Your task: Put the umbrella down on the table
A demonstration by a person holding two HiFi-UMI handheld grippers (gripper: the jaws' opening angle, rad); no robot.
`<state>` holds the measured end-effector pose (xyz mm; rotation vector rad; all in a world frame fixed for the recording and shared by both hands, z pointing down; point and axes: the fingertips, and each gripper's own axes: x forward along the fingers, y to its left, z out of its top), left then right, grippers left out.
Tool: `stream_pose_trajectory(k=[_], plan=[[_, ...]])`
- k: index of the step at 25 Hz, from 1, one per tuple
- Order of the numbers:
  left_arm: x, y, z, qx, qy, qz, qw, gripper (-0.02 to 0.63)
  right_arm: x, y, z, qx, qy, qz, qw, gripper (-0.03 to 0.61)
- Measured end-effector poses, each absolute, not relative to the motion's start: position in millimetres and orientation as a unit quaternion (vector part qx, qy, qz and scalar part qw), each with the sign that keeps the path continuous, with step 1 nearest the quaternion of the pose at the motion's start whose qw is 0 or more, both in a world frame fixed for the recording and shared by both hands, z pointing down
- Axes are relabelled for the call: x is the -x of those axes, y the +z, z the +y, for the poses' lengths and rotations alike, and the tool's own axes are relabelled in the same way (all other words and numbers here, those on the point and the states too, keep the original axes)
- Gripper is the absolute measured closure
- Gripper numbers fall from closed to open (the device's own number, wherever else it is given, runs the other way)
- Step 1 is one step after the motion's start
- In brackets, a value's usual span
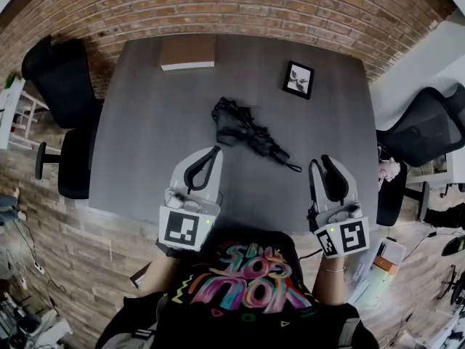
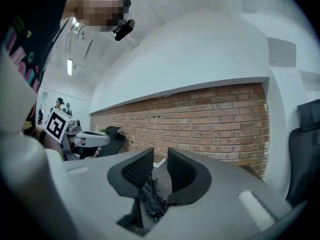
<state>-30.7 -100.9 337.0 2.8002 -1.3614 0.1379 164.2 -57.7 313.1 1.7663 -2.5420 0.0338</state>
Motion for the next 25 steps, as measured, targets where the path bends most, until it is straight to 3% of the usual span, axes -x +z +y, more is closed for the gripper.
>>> stream_pose_trajectory(k=[7, 25], plan=[[32, 339, -101, -0.895, 0.046, -0.443, 0.016, 0.614, -170, 320, -55, -0.584, 0.032, -0.811, 0.013, 0.577], [37, 346, -110, -0.888, 0.052, -0.456, 0.026, 0.614, -160, 332, -73, -0.559, 0.057, -0.827, 0.013, 0.580]])
